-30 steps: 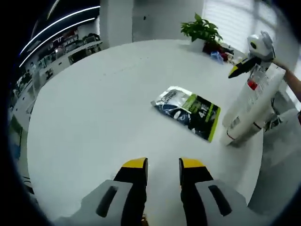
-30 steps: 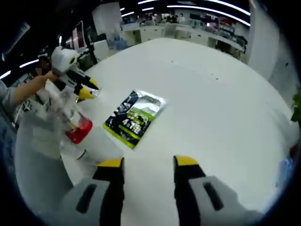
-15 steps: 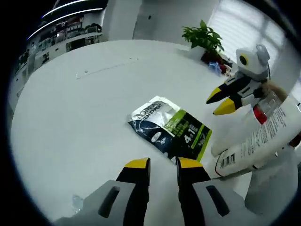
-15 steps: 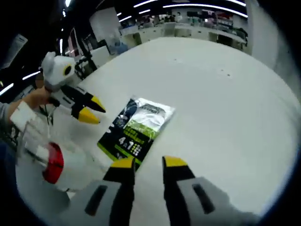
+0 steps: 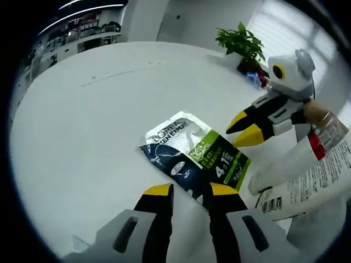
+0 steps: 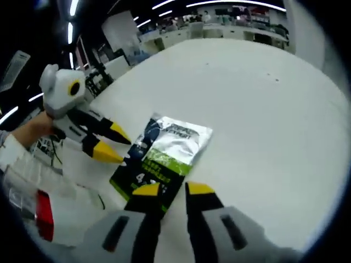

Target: Arrange the skincare products in the storage area until every visible bottle or jar stands upright without overlapping.

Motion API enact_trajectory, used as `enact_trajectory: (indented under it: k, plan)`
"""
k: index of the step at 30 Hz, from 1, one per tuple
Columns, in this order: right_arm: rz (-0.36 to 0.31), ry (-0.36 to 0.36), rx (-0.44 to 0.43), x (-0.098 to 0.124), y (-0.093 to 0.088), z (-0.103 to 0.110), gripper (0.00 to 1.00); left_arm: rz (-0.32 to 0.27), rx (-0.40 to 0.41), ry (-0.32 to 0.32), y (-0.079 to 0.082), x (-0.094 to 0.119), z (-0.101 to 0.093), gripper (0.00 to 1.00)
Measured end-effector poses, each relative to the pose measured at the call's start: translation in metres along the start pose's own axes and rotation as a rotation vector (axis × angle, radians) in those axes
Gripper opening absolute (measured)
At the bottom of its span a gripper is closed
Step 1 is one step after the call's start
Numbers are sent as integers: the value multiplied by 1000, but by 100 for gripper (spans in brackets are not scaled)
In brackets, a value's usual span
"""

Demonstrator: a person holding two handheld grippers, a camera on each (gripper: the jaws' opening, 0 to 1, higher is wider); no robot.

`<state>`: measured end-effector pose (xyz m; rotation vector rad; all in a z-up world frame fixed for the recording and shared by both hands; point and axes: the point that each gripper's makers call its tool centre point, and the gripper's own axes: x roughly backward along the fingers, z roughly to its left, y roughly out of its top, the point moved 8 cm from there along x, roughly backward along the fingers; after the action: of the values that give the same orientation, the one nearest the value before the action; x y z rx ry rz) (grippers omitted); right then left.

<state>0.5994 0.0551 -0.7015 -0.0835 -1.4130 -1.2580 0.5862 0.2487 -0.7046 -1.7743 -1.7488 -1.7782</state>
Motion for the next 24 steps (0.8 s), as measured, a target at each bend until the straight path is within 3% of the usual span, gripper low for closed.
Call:
enact_trajectory:
  k: [24]
  plan:
    - [-6,26,-56,-12,-4,-5,10,-35,68,-22,5,-9,12,18]
